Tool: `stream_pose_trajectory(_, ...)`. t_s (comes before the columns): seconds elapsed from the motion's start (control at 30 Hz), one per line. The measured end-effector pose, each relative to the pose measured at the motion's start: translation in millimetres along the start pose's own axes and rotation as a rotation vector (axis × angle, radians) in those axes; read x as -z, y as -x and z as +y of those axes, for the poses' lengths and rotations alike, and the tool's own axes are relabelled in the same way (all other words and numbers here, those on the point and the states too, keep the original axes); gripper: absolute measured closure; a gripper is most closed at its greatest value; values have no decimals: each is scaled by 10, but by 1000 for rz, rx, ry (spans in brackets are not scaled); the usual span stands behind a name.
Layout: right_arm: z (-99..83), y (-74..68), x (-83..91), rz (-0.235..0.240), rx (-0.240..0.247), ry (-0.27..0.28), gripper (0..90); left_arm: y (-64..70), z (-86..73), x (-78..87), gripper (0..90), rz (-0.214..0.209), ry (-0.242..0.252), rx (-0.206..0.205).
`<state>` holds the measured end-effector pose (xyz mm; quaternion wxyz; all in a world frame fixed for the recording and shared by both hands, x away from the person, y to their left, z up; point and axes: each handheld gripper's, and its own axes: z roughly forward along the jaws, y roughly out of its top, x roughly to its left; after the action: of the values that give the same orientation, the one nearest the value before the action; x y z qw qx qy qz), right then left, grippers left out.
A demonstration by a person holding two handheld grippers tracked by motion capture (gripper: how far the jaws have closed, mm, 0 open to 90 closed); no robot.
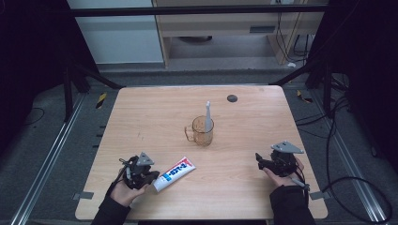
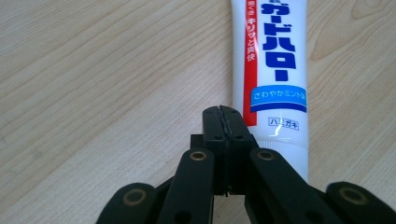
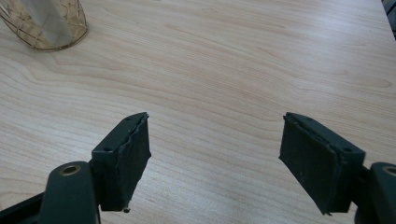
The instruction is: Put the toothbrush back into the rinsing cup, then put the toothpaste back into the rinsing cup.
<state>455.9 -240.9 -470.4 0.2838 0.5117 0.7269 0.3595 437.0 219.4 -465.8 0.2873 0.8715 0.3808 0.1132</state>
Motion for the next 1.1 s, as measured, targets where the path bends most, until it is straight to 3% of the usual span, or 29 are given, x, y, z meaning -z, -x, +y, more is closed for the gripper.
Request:
stream_pose_trajectory(0.23, -1, -2, 0, -2, 0, -1, 240, 15, 5, 3, 881, -3, -9, -6)
stream_pose_trajectory(0.53, 17, 15, 30, -11, -5, 11, 237, -160, 146, 185, 744, 52, 76, 63)
stream_pose_trajectory(0.67, 30, 32, 45, -12, -7, 17, 237, -192, 202, 286, 659, 52, 107, 74)
stream_pose_trajectory(0.9, 51, 49, 65, -16, -9, 22, 236, -193, 326, 382, 503, 59, 122, 57)
stream_pose_trajectory(1.1, 54, 72, 70, -18, -11, 18, 233, -94, 502, 343, 449, 37, 97, 18)
